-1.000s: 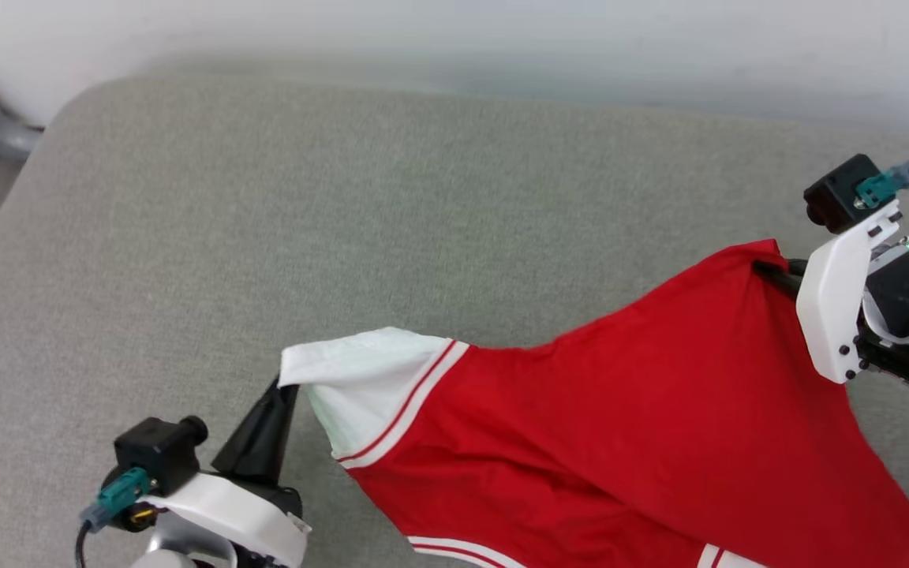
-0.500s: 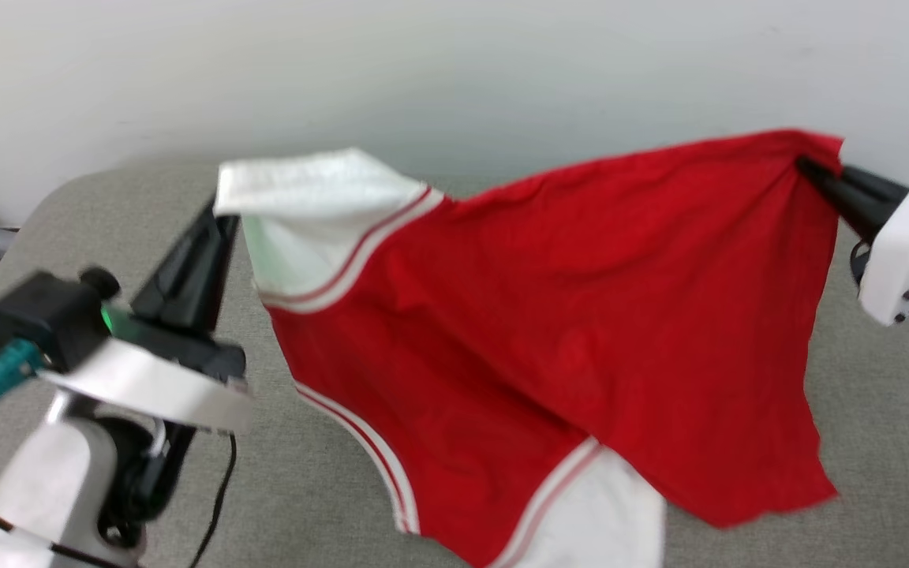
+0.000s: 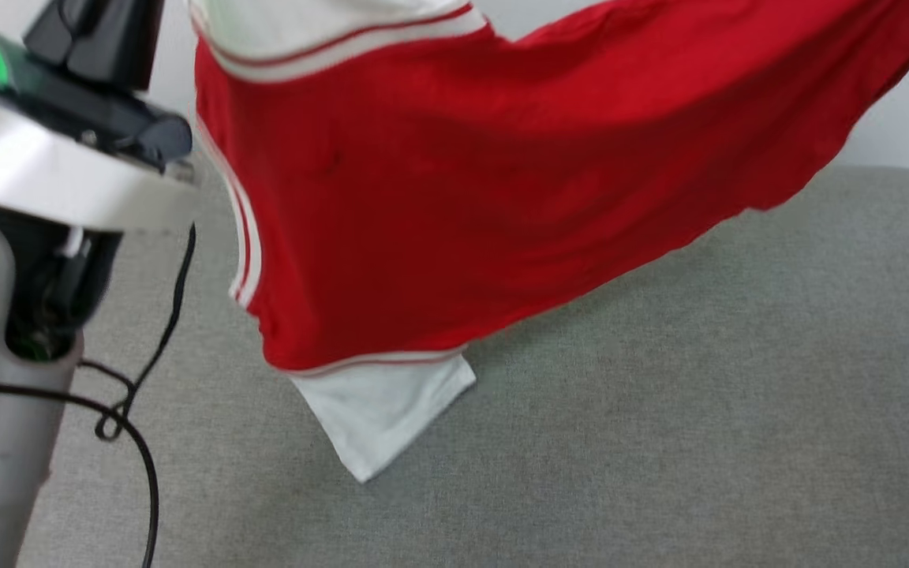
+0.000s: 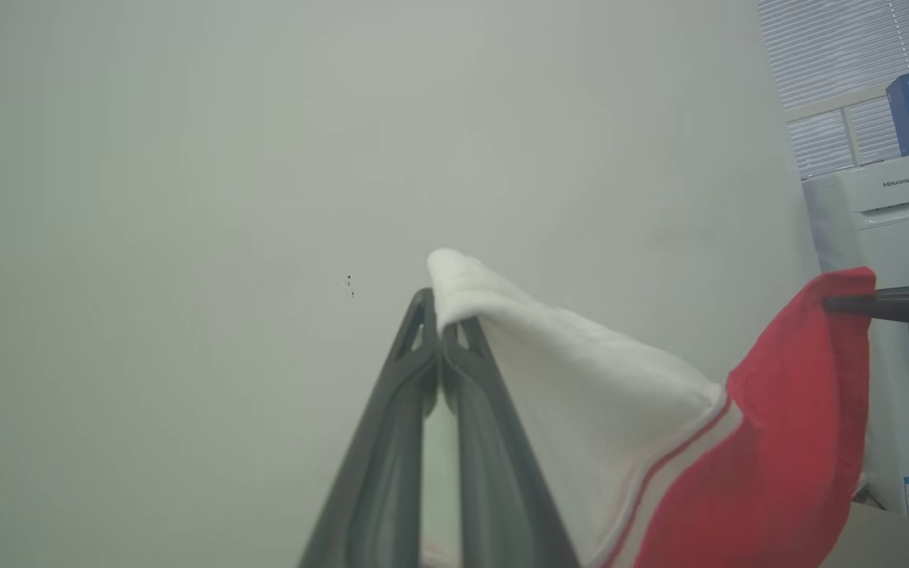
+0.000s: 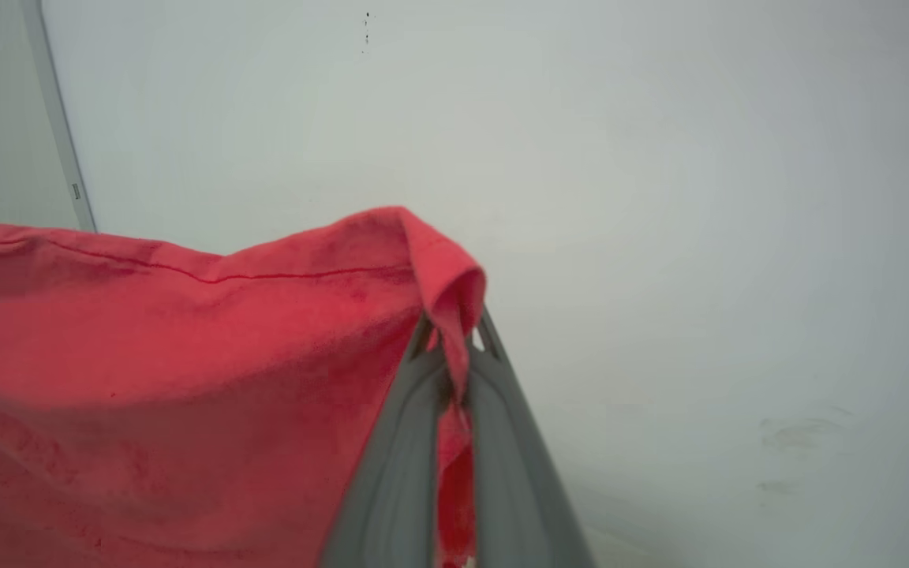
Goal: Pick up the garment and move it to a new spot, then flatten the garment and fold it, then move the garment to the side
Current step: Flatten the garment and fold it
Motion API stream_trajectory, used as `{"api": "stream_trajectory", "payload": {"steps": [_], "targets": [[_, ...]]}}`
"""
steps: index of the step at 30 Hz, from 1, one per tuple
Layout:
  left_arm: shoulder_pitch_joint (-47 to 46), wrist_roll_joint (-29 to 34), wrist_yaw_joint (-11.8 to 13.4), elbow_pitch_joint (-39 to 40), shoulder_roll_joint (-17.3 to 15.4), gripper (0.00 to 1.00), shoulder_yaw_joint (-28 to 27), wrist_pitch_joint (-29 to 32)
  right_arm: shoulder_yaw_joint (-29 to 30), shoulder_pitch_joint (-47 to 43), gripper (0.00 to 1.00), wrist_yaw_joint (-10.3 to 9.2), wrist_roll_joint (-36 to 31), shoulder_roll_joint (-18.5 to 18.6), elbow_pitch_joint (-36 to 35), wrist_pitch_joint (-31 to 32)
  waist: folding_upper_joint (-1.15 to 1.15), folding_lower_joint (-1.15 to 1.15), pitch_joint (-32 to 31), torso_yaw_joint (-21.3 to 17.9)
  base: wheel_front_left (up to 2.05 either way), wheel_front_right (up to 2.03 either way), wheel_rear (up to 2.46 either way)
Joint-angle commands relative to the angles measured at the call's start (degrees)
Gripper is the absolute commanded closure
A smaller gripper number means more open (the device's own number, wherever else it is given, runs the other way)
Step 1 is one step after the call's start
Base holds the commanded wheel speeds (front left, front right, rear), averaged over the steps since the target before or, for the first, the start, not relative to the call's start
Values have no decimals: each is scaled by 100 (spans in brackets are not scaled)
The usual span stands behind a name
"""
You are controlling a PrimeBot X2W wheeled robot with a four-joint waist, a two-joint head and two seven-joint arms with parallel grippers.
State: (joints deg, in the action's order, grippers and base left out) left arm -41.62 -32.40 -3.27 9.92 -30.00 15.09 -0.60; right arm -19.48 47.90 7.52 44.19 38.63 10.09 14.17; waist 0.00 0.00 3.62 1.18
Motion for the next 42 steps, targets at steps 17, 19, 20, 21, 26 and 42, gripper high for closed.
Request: {"api": "stream_trajectory", "payload": {"steps": [17,19,20,21,26,42], "targets": [[-3563,-173,-386,-1921,329,100,433,157,702,2356,100,-6,-835,-620,577,461,0,0,1776,24,0,0,0],[-4081,-168,-400,-2221,347,100,496,119,669,2828,100,-7,-989,-680,831,422,0,0,1993,19,0,0,0],[-4315,-172,-403,-2376,366,100,532,96,641,3042,100,-6,-1046,-715,959,411,0,0,2083,18,0,0,0],[-4562,-168,-405,-2508,385,100,563,52,610,3279,100,-6,-1102,-754,1088,380,0,0,2185,14,0,0,0],[-5529,-119,-413,-3277,433,100,676,-152,399,4349,100,-6,-1352,-933,1814,143,0,0,2569,18,0,0,0],[-5940,-417,-416,-4398,264,100,1405,-794,-446,5111,100,-6,-1051,-1034,3134,-538,0,0,3357,109,0,0,0]]}}
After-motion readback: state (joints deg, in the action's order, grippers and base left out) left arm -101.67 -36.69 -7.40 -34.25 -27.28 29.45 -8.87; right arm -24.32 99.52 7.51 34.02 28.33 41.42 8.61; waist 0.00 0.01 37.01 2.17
